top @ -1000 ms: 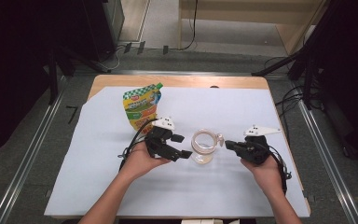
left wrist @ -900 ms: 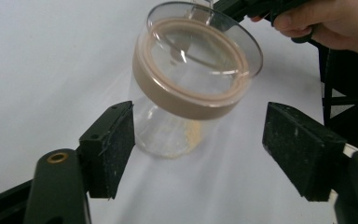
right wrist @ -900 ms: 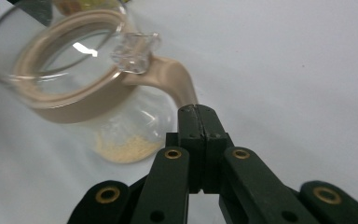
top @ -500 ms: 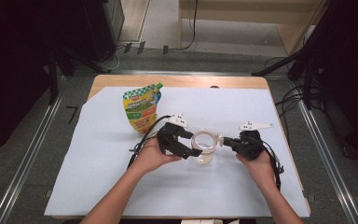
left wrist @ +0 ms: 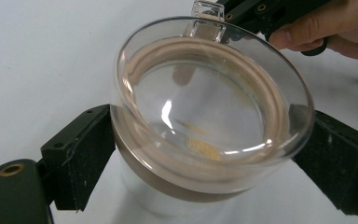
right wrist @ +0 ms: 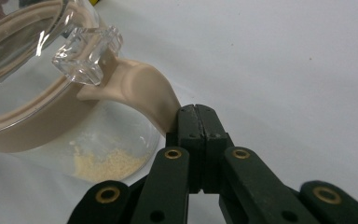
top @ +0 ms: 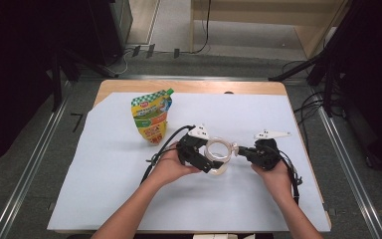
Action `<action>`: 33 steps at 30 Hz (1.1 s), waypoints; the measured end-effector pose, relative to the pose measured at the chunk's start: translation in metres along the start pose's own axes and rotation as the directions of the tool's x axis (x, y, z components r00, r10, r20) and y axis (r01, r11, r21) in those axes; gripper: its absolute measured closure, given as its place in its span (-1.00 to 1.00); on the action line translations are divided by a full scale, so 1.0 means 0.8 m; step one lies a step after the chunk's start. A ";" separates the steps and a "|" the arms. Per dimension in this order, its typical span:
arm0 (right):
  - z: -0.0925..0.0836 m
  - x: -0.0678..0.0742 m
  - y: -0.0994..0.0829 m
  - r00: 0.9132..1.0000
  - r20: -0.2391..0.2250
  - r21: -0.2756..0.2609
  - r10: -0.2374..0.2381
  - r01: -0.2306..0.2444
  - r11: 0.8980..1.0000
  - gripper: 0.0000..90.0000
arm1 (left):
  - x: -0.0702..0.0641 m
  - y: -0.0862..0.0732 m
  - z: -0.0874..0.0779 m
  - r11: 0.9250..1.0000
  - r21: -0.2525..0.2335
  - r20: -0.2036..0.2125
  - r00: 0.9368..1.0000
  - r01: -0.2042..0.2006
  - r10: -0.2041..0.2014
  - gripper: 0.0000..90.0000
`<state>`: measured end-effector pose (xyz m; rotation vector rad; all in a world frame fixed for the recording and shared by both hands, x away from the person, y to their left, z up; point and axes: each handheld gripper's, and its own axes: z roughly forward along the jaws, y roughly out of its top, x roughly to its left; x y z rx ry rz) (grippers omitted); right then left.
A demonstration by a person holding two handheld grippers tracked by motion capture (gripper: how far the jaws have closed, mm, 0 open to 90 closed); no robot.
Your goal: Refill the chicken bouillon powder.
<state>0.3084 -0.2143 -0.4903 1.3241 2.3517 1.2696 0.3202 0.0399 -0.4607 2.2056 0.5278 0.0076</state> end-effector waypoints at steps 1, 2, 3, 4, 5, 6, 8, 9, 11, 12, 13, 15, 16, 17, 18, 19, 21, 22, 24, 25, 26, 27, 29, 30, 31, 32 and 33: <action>0.000 0.000 0.000 1.000 -0.002 -0.002 0.001 -0.001 1.000 1.00 | 0.000 0.000 0.001 1.000 -0.004 0.000 1.000 -0.006 0.006 -0.80; 0.000 0.000 0.000 1.000 -0.001 -0.002 0.003 -0.003 1.000 1.00 | 0.000 0.000 0.001 1.000 -0.005 0.000 1.000 -0.010 0.010 -0.80; 0.000 0.000 0.000 1.000 0.000 -0.002 0.003 -0.003 1.000 1.00 | 0.000 0.000 0.001 1.000 -0.006 0.000 1.000 -0.017 0.017 -0.80; 0.000 0.000 0.000 1.000 0.000 -0.002 0.002 -0.002 1.000 1.00 | 0.000 0.000 0.002 1.000 -0.008 -0.003 1.000 -0.021 0.021 -0.79; 0.000 0.000 0.000 1.000 -0.001 -0.003 0.003 -0.003 1.000 1.00 | -0.001 0.000 0.002 1.000 -0.006 -0.005 1.000 -0.029 0.029 -0.79; 0.000 0.000 -0.001 1.000 -0.001 -0.004 0.005 -0.005 1.000 1.00 | -0.001 0.000 0.002 0.999 -0.007 -0.007 0.999 -0.031 0.031 -0.79; 0.000 0.000 -0.001 1.000 -0.001 -0.004 0.006 -0.006 1.000 1.00 | -0.001 0.001 0.002 0.999 -0.007 -0.011 0.999 -0.041 0.041 -0.79; 0.000 0.000 0.000 1.000 0.000 -0.004 0.006 -0.006 1.000 1.00 | -0.002 0.001 0.002 0.999 -0.005 -0.015 0.999 -0.044 0.044 -0.79; 0.000 0.000 -0.001 1.000 0.000 -0.005 0.005 -0.005 1.000 1.00 | -0.002 0.002 0.003 0.999 -0.005 -0.017 0.999 -0.049 0.049 -0.78; 0.000 0.000 -0.001 1.000 0.001 -0.002 0.007 -0.007 1.000 1.00 | -0.003 0.002 0.003 0.999 -0.005 -0.019 0.998 -0.052 0.051 -0.78; 0.000 0.001 -0.001 1.000 0.005 -0.002 0.005 -0.005 1.000 1.00 | -0.003 0.002 0.003 0.999 -0.007 -0.020 0.999 -0.049 0.049 -0.78; 0.000 0.001 -0.001 1.000 0.007 -0.002 0.005 -0.005 1.000 1.00 | -0.004 0.002 0.003 0.999 -0.005 -0.024 0.999 -0.046 0.046 -0.78; 0.001 0.001 -0.001 1.000 0.009 -0.003 0.004 -0.004 1.000 1.00 | -0.004 0.002 0.003 0.999 -0.004 -0.026 0.999 -0.046 0.045 -0.78; 0.001 0.002 -0.001 1.000 0.011 -0.004 0.004 -0.004 1.000 1.00 | -0.005 0.003 0.003 0.999 -0.002 -0.030 0.999 -0.044 0.044 -0.78; 0.001 0.002 -0.001 1.000 0.014 -0.004 0.004 -0.004 1.000 1.00 | -0.005 0.003 0.003 0.999 -0.003 -0.031 0.998 -0.045 0.045 -0.78; 0.001 0.002 -0.001 1.000 0.014 -0.004 0.003 -0.003 1.000 1.00 | -0.005 0.003 0.003 0.999 -0.002 -0.034 0.998 -0.047 0.047 -0.78; 0.001 0.002 -0.002 1.000 0.010 -0.007 0.009 -0.009 1.000 1.00 | -0.006 0.003 0.002 0.999 0.001 -0.039 0.998 -0.044 0.044 -0.78; 0.001 0.002 -0.002 1.000 0.010 -0.006 0.010 -0.010 1.000 1.00 | -0.006 0.004 0.002 0.999 0.003 -0.038 0.998 -0.045 0.045 -0.78; 0.001 0.002 -0.002 1.000 0.011 -0.007 0.009 -0.009 1.000 1.00 | -0.006 0.004 0.002 0.999 0.006 -0.037 0.998 -0.044 0.044 -0.78; 0.001 0.002 -0.002 1.000 0.011 -0.007 0.009 -0.009 1.000 1.00 | -0.006 0.004 0.002 0.999 0.008 -0.038 0.998 -0.043 0.043 -0.78; 0.001 0.002 -0.002 1.000 0.010 -0.007 0.009 -0.009 1.000 1.00 | -0.006 0.005 0.002 0.999 0.009 -0.039 0.998 -0.042 0.042 -0.78; 0.001 0.002 -0.002 1.000 0.010 -0.007 0.010 -0.010 1.000 1.00 | -0.006 0.005 0.002 0.999 0.010 -0.038 0.998 -0.040 0.041 -0.78; 0.001 0.002 -0.002 1.000 0.010 -0.007 0.010 -0.010 1.000 1.00 | -0.007 0.006 0.001 0.999 0.004 -0.039 0.998 -0.041 0.041 -0.78; 0.001 0.002 -0.002 1.000 0.010 -0.007 0.010 -0.010 1.000 1.00 | -0.007 0.006 0.000 0.999 0.004 -0.041 0.998 -0.047 0.047 -0.78; 0.001 0.002 -0.002 1.000 0.010 -0.007 0.011 -0.011 1.000 1.00 | -0.007 0.007 -0.001 0.999 0.001 -0.043 0.998 -0.048 0.048 -0.78; 0.001 0.002 -0.002 1.000 0.011 -0.007 0.010 -0.010 1.000 1.00 | -0.008 0.008 -0.002 0.999 0.000 -0.044 0.998 -0.051 0.051 -0.78; 0.001 0.002 -0.002 1.000 0.011 -0.006 0.010 -0.010 1.000 1.00 | -0.008 0.009 -0.002 0.999 0.003 -0.046 0.997 -0.054 0.054 -0.78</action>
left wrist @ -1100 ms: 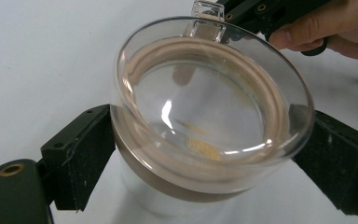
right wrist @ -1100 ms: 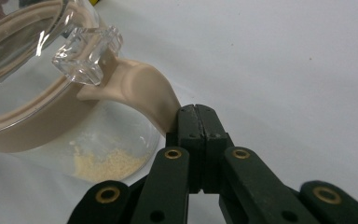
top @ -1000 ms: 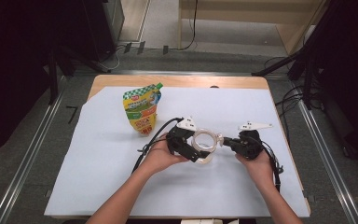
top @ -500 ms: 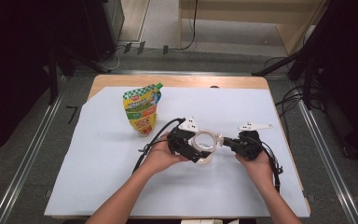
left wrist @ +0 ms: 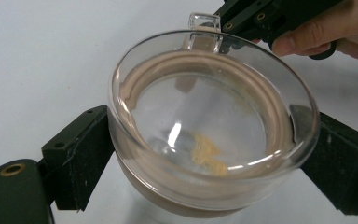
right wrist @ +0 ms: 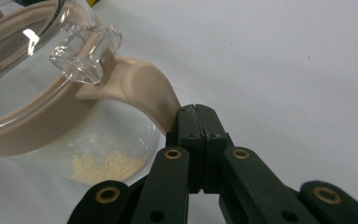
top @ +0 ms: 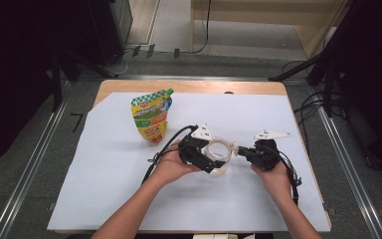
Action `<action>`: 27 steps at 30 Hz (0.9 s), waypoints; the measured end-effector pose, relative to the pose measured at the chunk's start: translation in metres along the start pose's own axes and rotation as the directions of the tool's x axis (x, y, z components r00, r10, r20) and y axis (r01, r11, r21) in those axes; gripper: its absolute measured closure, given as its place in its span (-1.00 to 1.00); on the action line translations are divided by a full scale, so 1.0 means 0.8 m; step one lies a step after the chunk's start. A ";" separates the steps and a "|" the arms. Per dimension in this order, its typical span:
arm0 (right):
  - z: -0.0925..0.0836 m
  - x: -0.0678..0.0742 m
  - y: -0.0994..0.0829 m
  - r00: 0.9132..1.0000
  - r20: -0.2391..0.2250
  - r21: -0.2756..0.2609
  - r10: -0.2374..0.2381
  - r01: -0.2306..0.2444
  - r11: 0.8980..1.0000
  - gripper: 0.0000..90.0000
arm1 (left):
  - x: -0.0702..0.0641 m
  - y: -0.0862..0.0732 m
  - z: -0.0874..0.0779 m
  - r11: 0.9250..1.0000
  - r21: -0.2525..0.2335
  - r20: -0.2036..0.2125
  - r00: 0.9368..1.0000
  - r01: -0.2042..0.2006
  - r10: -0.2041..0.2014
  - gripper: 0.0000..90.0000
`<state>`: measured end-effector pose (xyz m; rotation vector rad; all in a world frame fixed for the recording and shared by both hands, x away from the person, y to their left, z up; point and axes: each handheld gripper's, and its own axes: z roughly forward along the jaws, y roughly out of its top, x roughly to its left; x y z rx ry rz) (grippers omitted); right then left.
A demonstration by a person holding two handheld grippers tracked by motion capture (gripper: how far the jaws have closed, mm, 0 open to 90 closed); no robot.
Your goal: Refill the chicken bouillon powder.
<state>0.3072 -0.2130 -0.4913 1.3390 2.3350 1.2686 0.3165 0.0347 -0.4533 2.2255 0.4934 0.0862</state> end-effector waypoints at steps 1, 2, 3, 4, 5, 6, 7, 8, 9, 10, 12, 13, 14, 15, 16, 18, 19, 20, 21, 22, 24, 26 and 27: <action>0.000 0.000 0.000 1.000 0.000 0.000 0.000 0.000 1.000 1.00 | 0.000 0.001 0.000 1.000 0.004 -0.003 1.000 -0.008 0.008 -0.78; 0.000 0.000 0.000 1.000 0.000 0.000 0.000 0.000 1.000 1.00 | -0.001 0.001 -0.001 1.000 0.004 -0.007 1.000 -0.011 0.011 -0.77; 0.000 0.000 0.000 1.000 0.001 0.000 0.000 0.000 1.000 1.00 | -0.002 0.002 -0.001 1.000 -0.001 -0.010 1.000 -0.007 0.007 -0.77; 0.000 0.000 0.000 1.000 0.001 -0.001 0.001 -0.001 1.000 1.00 | -0.002 0.002 -0.002 1.000 -0.002 -0.013 1.000 -0.011 0.011 -0.77; 0.000 0.000 0.000 1.000 0.001 -0.001 0.001 -0.001 1.000 1.00 | -0.002 0.003 -0.003 1.000 -0.002 -0.012 1.000 -0.013 0.013 -0.77; 0.000 0.000 0.000 1.000 0.001 -0.001 0.001 -0.001 1.000 1.00 | -0.003 0.004 -0.003 1.000 -0.003 -0.013 1.000 -0.010 0.010 -0.77; 0.000 0.000 0.000 1.000 0.001 0.000 0.001 -0.001 1.000 1.00 | -0.003 0.004 -0.004 1.000 0.000 -0.013 1.000 -0.011 0.011 -0.77; 0.000 0.000 0.000 1.000 0.001 -0.001 0.002 -0.002 1.000 1.00 | -0.003 0.005 -0.004 1.000 0.003 -0.011 1.000 -0.009 0.009 -0.77; 0.000 0.000 0.000 1.000 0.001 -0.001 0.000 0.000 1.000 1.00 | -0.003 0.006 -0.005 1.000 0.003 -0.012 1.000 -0.015 0.015 -0.77; 0.000 0.000 0.000 1.000 0.001 -0.001 0.000 0.000 1.000 1.00 | -0.003 0.008 -0.006 1.000 0.001 -0.012 1.000 -0.014 0.014 -0.77; 0.000 0.000 0.000 1.000 0.000 0.000 0.001 -0.001 1.000 1.00 | -0.003 0.010 -0.007 1.000 0.001 -0.010 1.000 -0.018 0.018 -0.77; 0.000 0.000 0.000 1.000 0.001 0.000 0.001 -0.001 1.000 1.00 | -0.003 0.012 -0.007 1.000 0.003 -0.009 1.000 -0.013 0.013 -0.77; 0.000 0.000 0.000 1.000 0.001 0.000 0.002 -0.002 1.000 1.00 | -0.003 0.013 -0.008 1.000 0.004 -0.011 1.000 -0.019 0.019 -0.77; 0.000 0.000 0.000 1.000 0.001 0.000 0.002 -0.002 1.000 1.00 | -0.003 0.014 -0.008 1.000 0.009 -0.011 1.000 -0.024 0.024 -0.77; 0.000 0.000 0.000 1.000 0.001 0.001 0.001 -0.001 1.000 1.00 | -0.004 0.016 -0.009 1.000 0.009 -0.010 1.000 -0.021 0.021 -0.77; 0.000 0.000 0.000 1.000 -0.001 0.001 0.001 -0.001 1.000 1.00 | -0.005 0.019 -0.010 1.000 0.009 -0.012 1.000 -0.017 0.017 -0.77; 0.000 0.000 0.000 1.000 -0.001 0.001 0.001 -0.001 1.000 1.00 | -0.005 0.020 -0.011 1.000 0.010 -0.012 1.000 -0.019 0.019 -0.77; 0.000 0.000 0.000 1.000 0.000 0.000 0.000 0.000 1.000 1.00 | -0.005 0.022 -0.011 1.000 0.010 -0.014 1.000 -0.017 0.017 -0.77; 0.000 0.000 0.000 1.000 -0.001 0.001 0.002 -0.002 1.000 1.00 | -0.006 0.023 -0.012 1.000 0.011 -0.013 1.000 -0.021 0.021 -0.77; -0.001 0.000 0.000 1.000 -0.002 0.001 0.004 -0.004 1.000 1.00 | -0.006 0.025 -0.014 1.000 0.007 -0.007 1.000 -0.025 0.025 -0.76; -0.001 0.001 0.000 1.000 -0.004 0.000 0.005 -0.005 1.000 1.00 | -0.007 0.028 -0.018 1.000 -0.030 0.044 0.999 0.002 -0.001 -0.50; -0.001 0.001 0.001 1.000 -0.005 -0.003 0.003 -0.003 1.000 1.00 | -0.011 0.034 -0.019 0.999 -0.034 0.036 0.999 -0.010 0.012 -0.39; -0.001 0.001 0.000 1.000 -0.004 -0.002 0.001 -0.001 1.000 1.00 | -0.013 0.037 -0.019 1.000 -0.025 0.037 0.999 -0.015 0.016 -0.35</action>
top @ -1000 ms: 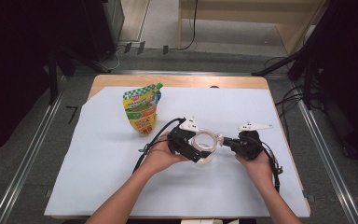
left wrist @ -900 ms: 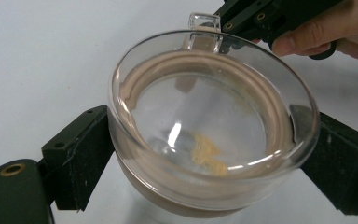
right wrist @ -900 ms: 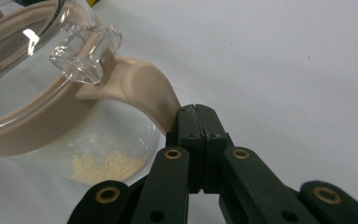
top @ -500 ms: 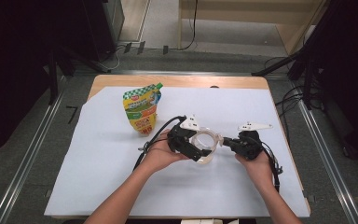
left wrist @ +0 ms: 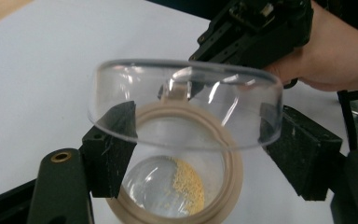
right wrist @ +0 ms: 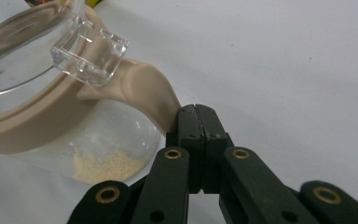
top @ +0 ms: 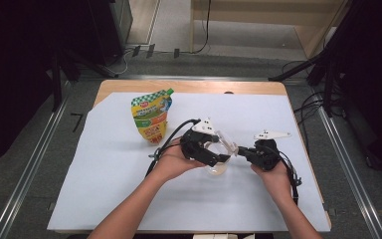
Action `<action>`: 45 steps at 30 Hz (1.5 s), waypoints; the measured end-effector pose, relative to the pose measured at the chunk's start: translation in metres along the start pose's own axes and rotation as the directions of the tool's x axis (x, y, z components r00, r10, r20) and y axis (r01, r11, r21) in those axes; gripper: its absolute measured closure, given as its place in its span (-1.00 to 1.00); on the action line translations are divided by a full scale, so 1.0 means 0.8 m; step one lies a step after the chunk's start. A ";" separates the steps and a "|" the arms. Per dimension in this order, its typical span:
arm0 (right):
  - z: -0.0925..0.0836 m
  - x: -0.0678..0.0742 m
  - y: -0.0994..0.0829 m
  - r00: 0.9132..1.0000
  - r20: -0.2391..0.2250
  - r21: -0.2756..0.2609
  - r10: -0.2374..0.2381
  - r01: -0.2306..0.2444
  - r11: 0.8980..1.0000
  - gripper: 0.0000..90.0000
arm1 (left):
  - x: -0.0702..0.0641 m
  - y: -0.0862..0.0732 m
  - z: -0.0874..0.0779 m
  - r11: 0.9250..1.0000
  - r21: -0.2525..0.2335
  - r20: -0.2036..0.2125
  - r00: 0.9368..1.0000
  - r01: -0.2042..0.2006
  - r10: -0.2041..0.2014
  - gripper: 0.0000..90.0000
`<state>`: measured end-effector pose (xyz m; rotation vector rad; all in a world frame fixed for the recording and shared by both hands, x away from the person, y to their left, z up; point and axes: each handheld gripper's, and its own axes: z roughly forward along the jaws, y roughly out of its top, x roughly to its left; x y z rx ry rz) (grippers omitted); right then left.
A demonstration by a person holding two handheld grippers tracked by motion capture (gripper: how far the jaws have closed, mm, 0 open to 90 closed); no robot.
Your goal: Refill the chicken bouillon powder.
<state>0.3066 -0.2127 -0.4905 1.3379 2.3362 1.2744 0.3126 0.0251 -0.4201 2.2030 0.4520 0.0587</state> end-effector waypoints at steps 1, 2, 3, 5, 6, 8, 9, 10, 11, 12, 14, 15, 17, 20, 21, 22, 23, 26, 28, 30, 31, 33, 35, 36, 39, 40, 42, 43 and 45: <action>0.000 0.000 0.000 1.000 -0.001 -0.001 0.002 -0.002 1.000 1.00 | -0.002 0.003 0.000 1.000 0.005 0.002 1.000 -0.002 0.001 -0.28; 0.000 -0.001 0.000 1.000 -0.003 0.001 0.002 -0.002 1.000 1.00 | -0.003 0.005 -0.001 1.000 0.010 0.009 1.000 -0.004 0.004 -0.22; 0.000 0.000 0.000 1.000 -0.001 0.000 0.001 -0.001 1.000 1.00 | -0.004 0.008 -0.001 1.000 0.011 0.022 1.000 -0.004 0.003 -0.11; 0.000 0.000 0.000 1.000 -0.001 -0.001 0.002 -0.002 1.000 1.00 | -0.008 0.012 -0.002 1.000 0.013 0.029 1.000 -0.007 0.006 0.07; 0.000 0.000 0.000 1.000 -0.001 -0.001 0.001 -0.001 1.000 1.00 | -0.009 0.014 -0.002 1.000 0.016 0.042 0.999 -0.001 0.001 0.20; 0.000 0.000 0.000 1.000 -0.003 -0.001 0.002 -0.002 1.000 1.00 | -0.013 0.018 -0.003 1.000 0.018 0.052 0.999 0.003 -0.004 0.36; 0.000 0.000 0.000 1.000 -0.003 -0.001 0.001 -0.001 1.000 1.00 | -0.014 0.020 -0.002 1.000 0.020 0.059 0.998 0.002 -0.004 0.44; 0.000 0.000 0.000 1.000 -0.003 -0.001 0.001 -0.001 1.000 1.00 | -0.014 0.022 -0.002 1.000 0.025 0.071 0.997 0.004 -0.006 0.52; 0.000 -0.001 0.000 1.000 -0.003 -0.001 0.000 0.000 1.000 1.00 | -0.014 0.024 -0.001 1.000 0.029 0.082 0.997 0.009 -0.011 0.59; 0.000 -0.001 0.000 1.000 -0.003 -0.001 -0.001 0.001 1.000 1.00 | -0.015 0.026 -0.001 1.000 0.027 0.090 0.996 0.009 -0.012 0.67; 0.000 -0.001 0.000 1.000 -0.005 -0.001 0.001 -0.001 1.000 1.00 | -0.018 0.032 0.001 1.000 0.030 0.099 0.995 0.001 -0.004 0.79; 0.000 -0.001 0.000 1.000 -0.005 0.000 0.000 0.000 1.000 1.00 | -0.018 0.034 0.002 0.999 0.034 0.101 0.995 -0.004 0.000 0.82; 0.000 -0.001 0.000 1.000 -0.005 -0.001 0.000 0.000 1.000 1.00 | -0.019 0.039 0.004 0.999 0.039 0.104 0.995 -0.001 -0.003 0.87; 0.000 -0.001 0.000 1.000 -0.005 -0.002 0.000 0.000 1.000 1.00 | -0.018 0.045 0.008 0.999 0.038 0.112 0.994 -0.001 -0.003 0.88; 0.000 -0.001 0.000 1.000 -0.005 -0.002 0.001 -0.001 1.000 1.00 | -0.018 0.047 0.009 0.999 0.038 0.115 0.993 0.005 -0.010 0.88; 0.000 -0.001 0.000 1.000 -0.006 -0.003 0.001 -0.001 1.000 1.00 | -0.017 0.048 0.011 0.999 0.038 0.119 0.993 0.007 -0.011 0.87; 0.000 -0.001 0.000 1.000 -0.008 -0.003 0.002 -0.002 1.000 1.00 | -0.016 0.050 0.012 0.999 0.038 0.123 0.992 0.012 -0.016 0.85; 0.000 -0.002 0.000 1.000 -0.010 -0.005 0.006 -0.006 1.000 1.00 | -0.015 0.053 0.016 0.999 0.037 0.128 0.991 0.019 -0.024 0.83; -0.001 -0.002 0.000 1.000 -0.015 -0.012 0.010 -0.010 1.000 1.00 | -0.014 0.054 0.018 0.999 0.035 0.134 0.990 0.034 -0.039 0.79; -0.003 -0.002 0.001 1.000 -0.019 -0.020 0.009 -0.009 1.000 1.00 | -0.012 0.055 0.021 0.999 0.034 0.132 0.990 0.043 -0.047 0.72; -0.003 -0.002 0.001 1.000 -0.023 -0.027 0.009 -0.009 1.000 1.00 | -0.012 0.056 0.021 0.998 0.035 0.125 0.991 0.043 -0.047 0.69; -0.004 -0.003 0.001 1.000 -0.027 -0.031 0.013 -0.014 0.999 1.00 | -0.011 0.057 0.022 0.998 0.035 0.126 0.991 0.047 -0.051 0.63; -0.005 -0.002 0.001 1.000 -0.024 -0.029 0.011 -0.012 0.999 1.00 | -0.012 0.057 0.021 0.998 0.037 0.125 0.991 0.043 -0.048 0.60; -0.005 -0.002 0.001 1.000 -0.023 -0.029 0.009 -0.010 1.000 1.00 | -0.012 0.057 0.020 0.998 0.042 0.123 0.991 0.042 -0.047 0.57; -0.009 -0.003 0.001 1.000 -0.022 -0.036 0.017 -0.017 0.999 1.00 | -0.013 0.056 0.015 0.998 0.051 0.130 0.990 0.041 -0.048 0.53; -0.010 -0.004 0.001 1.000 -0.023 -0.040 0.020 -0.021 0.999 1.00 | -0.014 0.056 0.013 0.998 0.051 0.134 0.990 0.040 -0.047 0.52; -0.014 -0.005 0.001 0.999 -0.023 -0.044 0.024 -0.025 0.999 1.00 | -0.014 0.056 0.007 0.998 0.044 0.133 0.990 0.039 -0.045 0.50; -0.016 -0.006 0.000 0.999 -0.023 -0.050 0.026 -0.027 0.998 0.99 | -0.014 0.055 0.004 0.998 0.043 0.135 0.990 0.041 -0.046 0.50; -0.021 -0.005 -0.001 0.999 -0.022 -0.055 0.025 -0.026 0.998 0.96 | -0.013 0.053 -0.001 0.998 0.042 0.138 0.989 0.042 -0.047 0.50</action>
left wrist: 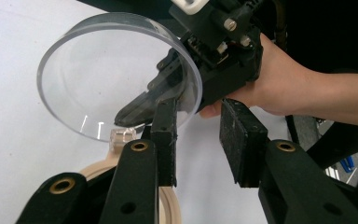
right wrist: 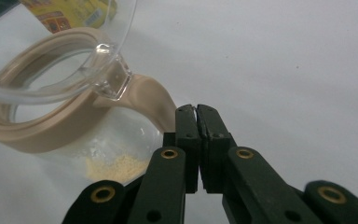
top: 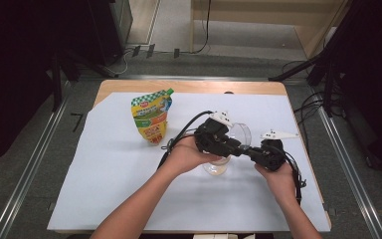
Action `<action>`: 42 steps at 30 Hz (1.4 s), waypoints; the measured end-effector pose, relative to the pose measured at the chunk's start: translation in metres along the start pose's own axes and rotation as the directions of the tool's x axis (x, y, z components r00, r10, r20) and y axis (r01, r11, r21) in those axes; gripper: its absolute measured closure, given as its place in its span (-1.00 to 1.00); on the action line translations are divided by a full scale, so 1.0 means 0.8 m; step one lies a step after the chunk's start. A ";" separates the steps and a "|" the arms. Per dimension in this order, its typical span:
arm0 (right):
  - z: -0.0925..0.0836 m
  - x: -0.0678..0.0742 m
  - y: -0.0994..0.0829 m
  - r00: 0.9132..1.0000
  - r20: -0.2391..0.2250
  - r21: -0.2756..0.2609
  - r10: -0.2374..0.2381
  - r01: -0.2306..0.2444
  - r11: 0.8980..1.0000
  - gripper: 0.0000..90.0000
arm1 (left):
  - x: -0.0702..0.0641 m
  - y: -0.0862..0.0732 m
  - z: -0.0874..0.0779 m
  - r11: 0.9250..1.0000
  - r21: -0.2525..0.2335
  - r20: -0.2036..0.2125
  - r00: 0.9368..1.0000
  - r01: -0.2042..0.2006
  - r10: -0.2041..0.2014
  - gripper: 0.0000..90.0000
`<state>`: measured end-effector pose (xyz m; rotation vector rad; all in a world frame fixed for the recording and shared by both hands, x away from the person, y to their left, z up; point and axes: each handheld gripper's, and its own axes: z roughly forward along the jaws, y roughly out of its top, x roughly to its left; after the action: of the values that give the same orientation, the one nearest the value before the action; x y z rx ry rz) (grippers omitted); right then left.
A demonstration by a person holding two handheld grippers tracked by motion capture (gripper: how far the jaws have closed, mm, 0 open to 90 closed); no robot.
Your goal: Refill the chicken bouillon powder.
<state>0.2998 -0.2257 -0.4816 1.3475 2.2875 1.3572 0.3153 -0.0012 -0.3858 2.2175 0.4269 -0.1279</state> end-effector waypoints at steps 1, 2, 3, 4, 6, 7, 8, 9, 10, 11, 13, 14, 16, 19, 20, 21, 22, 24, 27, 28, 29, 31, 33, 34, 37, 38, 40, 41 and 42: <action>-0.003 0.001 -0.001 1.000 0.001 -0.001 -0.005 0.005 1.000 0.94 | 0.001 -0.002 -0.004 1.000 0.006 -0.001 1.000 0.001 -0.001 0.50; -0.006 0.002 -0.003 1.000 -0.002 -0.006 -0.003 0.003 1.000 0.93 | 0.001 -0.005 -0.006 1.000 0.002 -0.003 1.000 0.005 -0.005 0.50; -0.009 0.003 -0.004 1.000 -0.004 -0.004 -0.003 0.003 1.000 0.90 | 0.002 -0.006 -0.009 1.000 0.004 -0.003 1.000 0.005 -0.005 0.50; -0.011 0.004 -0.005 1.000 -0.005 -0.002 0.000 0.000 1.000 0.87 | 0.002 -0.009 -0.012 1.000 0.005 -0.004 1.000 0.010 -0.010 0.51; -0.015 0.006 -0.009 1.000 -0.009 0.000 0.001 -0.001 1.000 0.84 | 0.003 -0.015 -0.019 1.000 0.012 -0.007 1.000 0.019 -0.019 0.51; -0.017 0.008 -0.012 1.000 -0.003 0.005 -0.005 0.005 1.000 0.83 | 0.003 -0.017 -0.021 1.000 0.007 -0.008 1.000 0.026 -0.026 0.51; -0.018 0.009 -0.013 1.000 -0.002 0.005 -0.008 0.008 1.000 0.83 | 0.003 -0.020 -0.025 0.999 0.007 -0.007 0.999 0.035 -0.035 0.49; -0.020 0.012 -0.014 1.000 -0.006 0.007 -0.004 0.004 1.000 0.83 | 0.004 -0.022 -0.027 0.999 0.006 -0.011 0.999 0.038 -0.038 0.46; -0.022 0.014 -0.014 1.000 -0.005 0.004 -0.010 0.010 1.000 0.83 | 0.005 -0.025 -0.030 0.999 0.007 -0.017 0.999 0.036 -0.036 0.44; -0.024 0.017 -0.015 1.000 -0.008 0.003 -0.014 0.014 1.000 0.82 | 0.007 -0.028 -0.033 0.999 0.000 -0.010 0.999 0.044 -0.044 0.40; -0.026 0.023 -0.015 1.000 -0.011 -0.002 -0.024 0.024 1.000 0.78 | 0.010 -0.034 -0.038 0.998 -0.007 -0.009 0.998 0.061 -0.061 0.36; -0.026 0.026 -0.016 0.999 -0.012 -0.001 -0.036 0.036 0.999 0.76 | 0.011 -0.036 -0.040 0.998 -0.008 -0.015 0.998 0.063 -0.063 0.32; -0.027 0.030 -0.018 0.999 -0.017 0.007 -0.035 0.035 0.999 0.74 | 0.013 -0.041 -0.044 0.997 -0.013 -0.030 0.997 0.072 -0.072 0.27; -0.028 0.034 -0.023 0.999 -0.032 0.013 -0.031 0.032 0.999 0.68 | 0.015 -0.048 -0.050 0.996 -0.019 -0.032 0.996 0.082 -0.083 0.19; -0.029 0.036 -0.024 0.999 -0.037 0.015 -0.025 0.026 1.000 0.66 | 0.016 -0.049 -0.051 0.996 -0.015 -0.043 0.995 0.090 -0.091 0.16; -0.030 0.038 -0.025 0.999 -0.045 0.012 -0.023 0.024 1.000 0.64 | 0.016 -0.050 -0.053 0.995 -0.013 -0.060 0.993 0.102 -0.103 0.17; -0.031 0.040 -0.027 0.998 -0.051 0.011 -0.027 0.027 1.000 0.62 | 0.017 -0.052 -0.056 0.994 -0.015 -0.070 0.992 0.107 -0.108 0.19; -0.032 0.046 -0.029 0.998 -0.057 0.010 -0.033 0.034 0.999 0.58 | 0.019 -0.057 -0.061 0.992 -0.038 -0.066 0.990 0.122 -0.124 0.22; -0.032 0.053 -0.032 0.996 -0.074 0.014 -0.047 0.049 0.999 0.52 | 0.021 -0.064 -0.066 0.991 -0.033 -0.070 0.989 0.128 -0.130 0.15; -0.032 0.055 -0.033 0.996 -0.078 0.015 -0.053 0.055 0.998 0.49 | 0.022 -0.066 -0.068 0.991 -0.034 -0.073 0.988 0.131 -0.133 0.13; -0.032 0.057 -0.033 0.995 -0.087 0.012 -0.058 0.059 0.998 0.44 | 0.023 -0.068 -0.069 0.990 -0.032 -0.075 0.988 0.134 -0.137 0.12; -0.030 0.061 -0.033 0.993 -0.098 0.012 -0.062 0.064 0.998 0.39 | 0.025 -0.072 -0.073 0.991 -0.030 -0.084 0.987 0.134 -0.136 0.05; -0.027 0.064 -0.034 0.991 -0.107 0.012 -0.075 0.076 0.997 0.30 | 0.027 -0.076 -0.076 0.990 -0.029 -0.099 0.985 0.136 -0.138 -0.05; -0.025 0.065 -0.034 0.990 -0.114 0.013 -0.085 0.087 0.996 0.24 | 0.029 -0.077 -0.078 0.991 -0.021 -0.107 0.985 0.135 -0.136 -0.09; -0.019 0.071 -0.037 0.985 -0.114 0.027 -0.131 0.135 0.990 0.17 | 0.033 -0.082 -0.086 0.989 -0.027 -0.107 0.983 0.148 -0.150 -0.12; -0.018 0.072 -0.037 0.983 -0.123 0.031 -0.134 0.139 0.990 0.17 | 0.033 -0.083 -0.089 0.988 -0.030 -0.108 0.982 0.149 -0.152 -0.12; -0.015 0.076 -0.037 0.981 -0.140 0.033 -0.135 0.141 0.989 0.17 | 0.035 -0.086 -0.095 0.987 -0.038 -0.117 0.980 0.155 -0.159 -0.12; -0.014 0.077 -0.038 0.980 -0.149 0.031 -0.134 0.141 0.990 0.17 | 0.036 -0.087 -0.097 0.987 -0.040 -0.120 0.980 0.157 -0.161 -0.12; -0.014 0.078 -0.038 0.979 -0.154 0.032 -0.136 0.142 0.989 0.17 | 0.037 -0.088 -0.099 0.986 -0.042 -0.122 0.979 0.160 -0.164 -0.12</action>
<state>0.2388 -0.1903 -0.4806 1.1058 2.4699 1.4172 0.3139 0.1088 -0.3946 2.1646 0.6746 -0.0674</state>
